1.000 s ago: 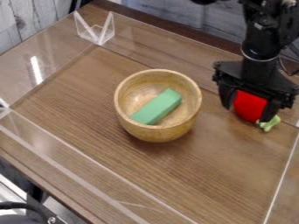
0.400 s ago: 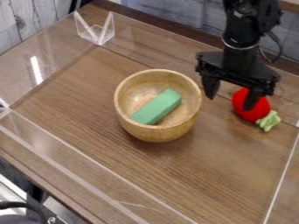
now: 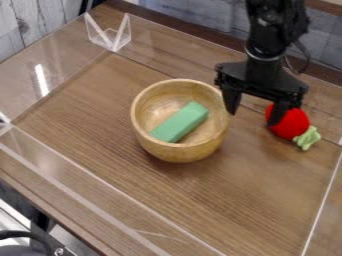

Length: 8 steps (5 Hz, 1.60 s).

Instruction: Move the red fruit to the right

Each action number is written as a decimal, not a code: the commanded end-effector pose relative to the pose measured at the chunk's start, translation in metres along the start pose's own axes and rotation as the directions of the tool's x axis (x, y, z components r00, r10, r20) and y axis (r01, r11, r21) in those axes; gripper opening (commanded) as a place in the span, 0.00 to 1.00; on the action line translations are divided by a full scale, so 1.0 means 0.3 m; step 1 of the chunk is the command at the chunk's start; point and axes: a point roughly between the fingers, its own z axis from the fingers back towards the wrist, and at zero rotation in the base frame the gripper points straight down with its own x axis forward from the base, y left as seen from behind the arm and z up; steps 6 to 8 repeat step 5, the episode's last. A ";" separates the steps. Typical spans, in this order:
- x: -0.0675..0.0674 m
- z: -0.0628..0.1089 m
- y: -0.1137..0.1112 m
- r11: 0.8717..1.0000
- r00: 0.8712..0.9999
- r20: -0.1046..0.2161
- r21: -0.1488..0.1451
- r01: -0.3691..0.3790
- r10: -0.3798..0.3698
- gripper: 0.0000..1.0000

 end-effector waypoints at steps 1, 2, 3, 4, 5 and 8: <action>0.038 0.025 -0.031 0.999 0.998 0.044 -0.003 -0.050 0.050 1.00; 0.011 -0.002 -0.028 0.999 0.998 0.042 0.001 -0.050 0.050 1.00; -0.011 -0.029 -0.022 0.999 0.998 0.040 0.006 -0.054 0.054 1.00; -0.036 -0.029 -0.041 0.997 0.996 0.038 0.016 -0.077 0.076 1.00; -0.058 -0.027 -0.054 0.994 0.994 0.040 0.025 -0.103 0.102 1.00; -0.058 -0.027 -0.054 0.994 0.994 0.040 0.025 -0.103 0.102 1.00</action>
